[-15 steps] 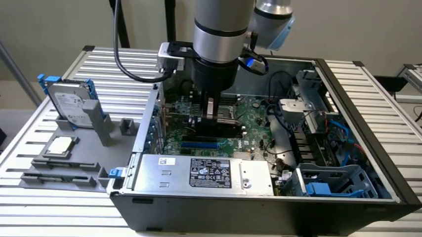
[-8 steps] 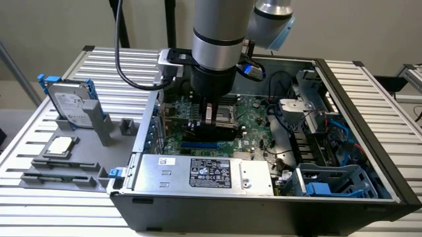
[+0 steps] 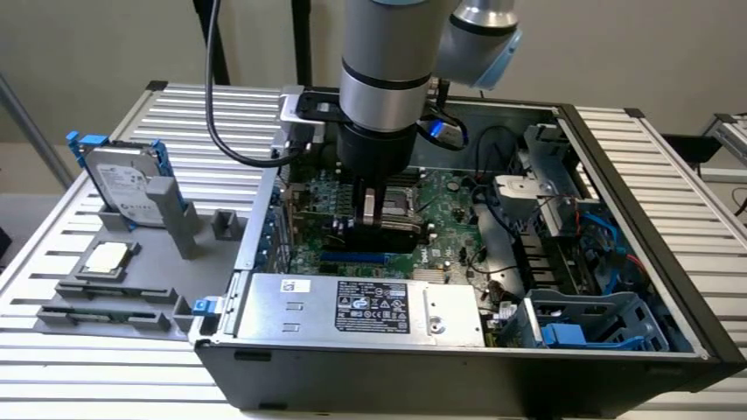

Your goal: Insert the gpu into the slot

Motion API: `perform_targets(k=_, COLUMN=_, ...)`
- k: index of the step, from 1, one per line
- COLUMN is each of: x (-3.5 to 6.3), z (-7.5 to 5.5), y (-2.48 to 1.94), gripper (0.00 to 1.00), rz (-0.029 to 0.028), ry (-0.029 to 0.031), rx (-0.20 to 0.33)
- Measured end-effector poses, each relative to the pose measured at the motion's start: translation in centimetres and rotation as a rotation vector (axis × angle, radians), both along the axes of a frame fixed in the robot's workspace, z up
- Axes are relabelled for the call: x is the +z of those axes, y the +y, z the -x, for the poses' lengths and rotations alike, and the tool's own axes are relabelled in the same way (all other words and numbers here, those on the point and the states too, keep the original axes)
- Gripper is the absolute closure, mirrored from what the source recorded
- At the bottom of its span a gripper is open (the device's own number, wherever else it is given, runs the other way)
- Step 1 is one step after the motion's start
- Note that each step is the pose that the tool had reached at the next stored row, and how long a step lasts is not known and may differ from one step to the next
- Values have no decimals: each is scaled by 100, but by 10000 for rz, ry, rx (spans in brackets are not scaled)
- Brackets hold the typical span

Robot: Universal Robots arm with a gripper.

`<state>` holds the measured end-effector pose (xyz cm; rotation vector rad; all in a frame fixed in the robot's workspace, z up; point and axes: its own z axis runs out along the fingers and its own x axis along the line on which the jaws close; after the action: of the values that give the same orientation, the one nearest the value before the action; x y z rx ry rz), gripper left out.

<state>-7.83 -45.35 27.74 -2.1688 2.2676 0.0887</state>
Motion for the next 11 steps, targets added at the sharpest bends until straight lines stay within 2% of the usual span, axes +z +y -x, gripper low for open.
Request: perform_targets(k=11, x=-33, z=36, y=0, gripper=74, rz=0, ry=0, rx=1)
